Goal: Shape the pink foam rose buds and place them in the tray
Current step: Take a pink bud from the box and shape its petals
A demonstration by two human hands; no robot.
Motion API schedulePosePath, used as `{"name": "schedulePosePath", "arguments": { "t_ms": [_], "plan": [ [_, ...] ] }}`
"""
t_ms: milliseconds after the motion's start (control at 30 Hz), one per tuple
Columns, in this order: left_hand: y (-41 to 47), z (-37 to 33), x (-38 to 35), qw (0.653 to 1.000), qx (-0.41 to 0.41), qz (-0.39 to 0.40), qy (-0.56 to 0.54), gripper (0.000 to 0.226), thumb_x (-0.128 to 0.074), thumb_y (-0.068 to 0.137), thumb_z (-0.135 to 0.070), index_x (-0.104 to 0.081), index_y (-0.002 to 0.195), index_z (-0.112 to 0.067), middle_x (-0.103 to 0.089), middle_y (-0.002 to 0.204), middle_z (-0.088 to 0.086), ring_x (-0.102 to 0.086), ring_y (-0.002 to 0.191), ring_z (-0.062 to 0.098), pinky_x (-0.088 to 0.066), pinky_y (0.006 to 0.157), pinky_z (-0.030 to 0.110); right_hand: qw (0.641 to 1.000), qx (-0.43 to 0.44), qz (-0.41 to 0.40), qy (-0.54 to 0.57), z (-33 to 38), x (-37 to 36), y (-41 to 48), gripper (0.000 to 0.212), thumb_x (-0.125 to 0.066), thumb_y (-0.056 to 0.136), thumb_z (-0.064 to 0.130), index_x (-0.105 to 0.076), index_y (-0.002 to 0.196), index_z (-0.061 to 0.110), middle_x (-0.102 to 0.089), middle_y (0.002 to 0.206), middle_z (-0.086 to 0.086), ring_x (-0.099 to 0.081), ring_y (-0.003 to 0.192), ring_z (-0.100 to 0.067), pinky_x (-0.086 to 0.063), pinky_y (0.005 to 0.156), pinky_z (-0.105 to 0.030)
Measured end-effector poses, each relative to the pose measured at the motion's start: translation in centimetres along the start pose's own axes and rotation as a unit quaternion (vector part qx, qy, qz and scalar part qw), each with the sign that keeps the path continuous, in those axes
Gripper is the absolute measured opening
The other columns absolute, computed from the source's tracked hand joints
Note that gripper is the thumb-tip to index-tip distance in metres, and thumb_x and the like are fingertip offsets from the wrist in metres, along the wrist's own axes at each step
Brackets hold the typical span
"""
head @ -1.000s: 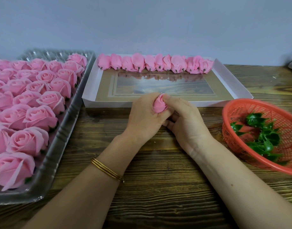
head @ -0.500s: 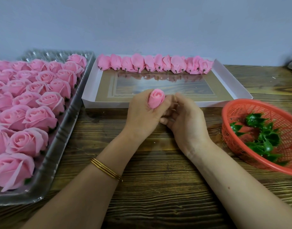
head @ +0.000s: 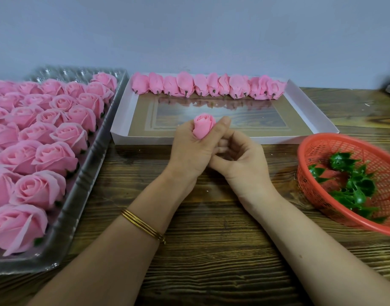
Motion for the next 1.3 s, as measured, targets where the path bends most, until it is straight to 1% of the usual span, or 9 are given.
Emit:
{"name": "schedulePosePath", "arguments": {
  "t_ms": [133, 300, 400, 567, 667, 900, 1100, 1233, 1300],
  "plan": [
    [0.1, 0.4, -0.3, 1.0, 0.012, 0.024, 0.0, 0.039, -0.068, 0.089, -0.012, -0.06, 0.053, -0.023, -0.056, 0.051, -0.01, -0.058, 0.049, 0.003, -0.05, 0.051, 0.017, 1.0, 0.014, -0.007, -0.021, 0.5, 0.0, -0.1, 0.029, -0.072, 0.074, -0.015, -0.066, 0.101, -0.008, -0.066, 0.084, -0.028, -0.057, 0.076, -0.019, -0.05, 0.068, -0.018],
    [0.2, 0.6, -0.5, 0.998, 0.025, 0.049, -0.007, 0.038, -0.071, 0.088, -0.017, -0.061, 0.052, -0.025, -0.057, 0.054, -0.008, -0.058, 0.053, 0.005, -0.053, 0.054, 0.02, 1.0, 0.0, 0.0, 0.004, 0.3, -0.1, -0.1, 0.025, -0.07, 0.075, -0.015, -0.069, 0.09, 0.005, -0.061, 0.076, -0.009, -0.053, 0.072, -0.016, -0.048, 0.068, -0.014],
    [0.2, 0.6, -0.6, 0.997, 0.041, 0.057, -0.014, 0.019, -0.072, 0.08, -0.024, -0.062, 0.065, -0.02, -0.058, 0.062, 0.0, -0.059, 0.058, 0.009, -0.053, 0.058, 0.022, 1.0, -0.007, 0.017, 0.006, 0.2, -0.3, -0.1, 0.025, -0.069, 0.076, -0.015, -0.069, 0.095, 0.002, -0.062, 0.08, -0.014, -0.053, 0.075, -0.02, -0.049, 0.071, -0.016],
    [0.1, 0.8, -0.5, 0.997, 0.058, 0.054, -0.025, 0.017, -0.067, 0.089, -0.02, -0.061, 0.086, -0.005, -0.06, 0.072, 0.008, -0.061, 0.064, 0.015, -0.056, 0.066, 0.028, 0.999, -0.013, 0.024, 0.027, 0.4, -0.3, -0.1, 0.022, -0.069, 0.076, -0.016, -0.066, 0.093, -0.004, -0.064, 0.086, -0.015, -0.055, 0.076, -0.021, -0.05, 0.074, -0.02],
    [0.1, 0.8, -0.5, 0.996, 0.063, 0.059, -0.029, 0.017, -0.066, 0.09, -0.021, -0.063, 0.082, -0.007, -0.063, 0.071, 0.007, -0.063, 0.065, 0.016, -0.057, 0.067, 0.029, 0.999, -0.011, 0.021, 0.042, 0.6, -0.3, -0.2, 0.024, -0.07, 0.075, -0.016, -0.065, 0.093, -0.001, -0.065, 0.091, -0.012, -0.058, 0.077, -0.017, -0.052, 0.078, -0.022],
    [0.1, 0.9, -0.7, 0.995, 0.07, 0.074, -0.016, 0.015, -0.071, 0.079, -0.029, -0.071, 0.07, -0.017, -0.068, 0.072, 0.003, -0.065, 0.067, 0.015, -0.057, 0.07, 0.03, 0.999, -0.024, 0.013, 0.047, 0.0, -0.1, -0.1, 0.022, -0.069, 0.074, -0.017, -0.068, 0.09, -0.002, -0.064, 0.08, -0.01, -0.056, 0.072, -0.016, -0.049, 0.072, -0.02],
    [-0.1, 0.7, -0.9, 0.987, 0.1, 0.122, -0.018, 0.017, -0.068, 0.081, -0.029, -0.074, 0.072, -0.016, -0.068, 0.075, 0.005, -0.064, 0.07, 0.019, -0.051, 0.074, 0.037, 0.989, -0.073, 0.075, 0.102, -0.7, -0.8, -0.1, 0.019, -0.069, 0.075, -0.007, -0.069, 0.093, -0.001, -0.066, 0.064, 0.004, -0.058, 0.062, -0.004, -0.049, 0.072, -0.017],
    [-0.5, 0.2, -1.3, 0.983, 0.101, 0.15, -0.012, 0.029, -0.06, 0.088, -0.035, -0.072, 0.064, -0.022, -0.058, 0.089, 0.015, -0.052, 0.073, 0.022, -0.038, 0.063, 0.034, 0.979, -0.114, 0.088, 0.142, -1.2, -1.2, -0.1, 0.029, -0.07, 0.064, 0.007, -0.069, 0.092, -0.001, -0.06, 0.08, -0.013, -0.048, 0.079, -0.027, -0.04, 0.08, -0.029],
    [-0.5, 0.0, -1.4, 0.984, 0.095, 0.149, -0.009, 0.035, -0.058, 0.089, -0.036, -0.07, 0.058, -0.024, -0.057, 0.092, 0.016, -0.053, 0.072, 0.021, -0.04, 0.06, 0.032, 0.978, -0.12, 0.082, 0.149, -1.4, -1.1, -0.1, 0.032, -0.071, 0.063, 0.006, -0.069, 0.094, -0.002, -0.06, 0.082, -0.014, -0.046, 0.082, -0.029, -0.04, 0.081, -0.031]
  ]
}}
Point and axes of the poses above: each hand's wrist, its own y-axis towards the middle knuckle, its own x-axis out of the back of the hand, z = x × y, the point moved 9 cm from there along y, towards the middle knuckle
